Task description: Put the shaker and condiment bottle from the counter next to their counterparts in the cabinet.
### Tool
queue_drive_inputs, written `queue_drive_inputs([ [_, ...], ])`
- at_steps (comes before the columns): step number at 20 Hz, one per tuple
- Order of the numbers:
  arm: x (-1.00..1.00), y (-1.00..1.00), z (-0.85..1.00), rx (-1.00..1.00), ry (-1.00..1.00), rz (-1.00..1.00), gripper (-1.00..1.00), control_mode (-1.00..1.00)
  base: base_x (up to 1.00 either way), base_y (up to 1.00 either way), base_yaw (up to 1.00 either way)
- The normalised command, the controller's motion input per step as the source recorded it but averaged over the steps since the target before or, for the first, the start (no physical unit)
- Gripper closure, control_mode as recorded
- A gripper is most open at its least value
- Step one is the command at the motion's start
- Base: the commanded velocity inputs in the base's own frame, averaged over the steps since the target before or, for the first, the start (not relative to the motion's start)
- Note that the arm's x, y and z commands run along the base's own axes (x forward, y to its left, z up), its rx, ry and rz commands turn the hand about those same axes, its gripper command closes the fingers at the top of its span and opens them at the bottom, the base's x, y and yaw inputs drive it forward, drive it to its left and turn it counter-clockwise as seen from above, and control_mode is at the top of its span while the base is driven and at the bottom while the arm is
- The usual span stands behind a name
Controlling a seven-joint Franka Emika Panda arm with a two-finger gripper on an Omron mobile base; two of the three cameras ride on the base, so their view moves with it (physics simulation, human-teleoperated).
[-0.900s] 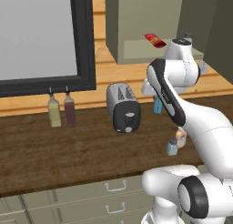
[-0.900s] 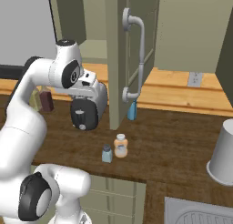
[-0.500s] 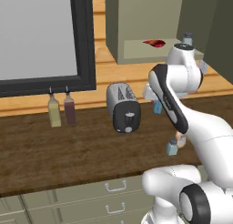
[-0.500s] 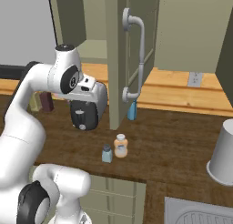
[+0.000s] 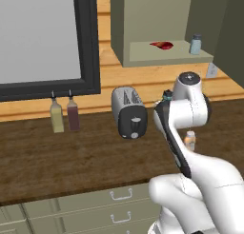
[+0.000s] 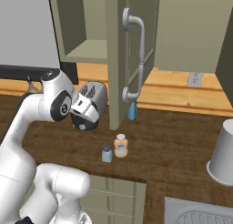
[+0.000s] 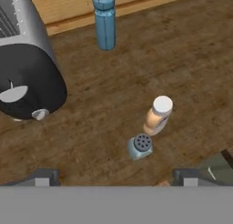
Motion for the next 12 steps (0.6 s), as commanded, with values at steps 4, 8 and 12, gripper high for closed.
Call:
queue_drive_inputs([
  [4, -0.62, -0.24, -0.79, -0.03, -0.11, -0.34, -1.0, -1.0, 0.0, 0.0, 0.0],
  [8, -0.17, -0.06, -0.52, -0.01, -0.05, -0.04, -1.0, -1.0, 0.0, 0.0, 0.0],
  [12, 0.0, 0.0, -0.67, -0.02, -0.07, 0.0, -1.0, -1.0, 0.0, 0.0, 0.0],
])
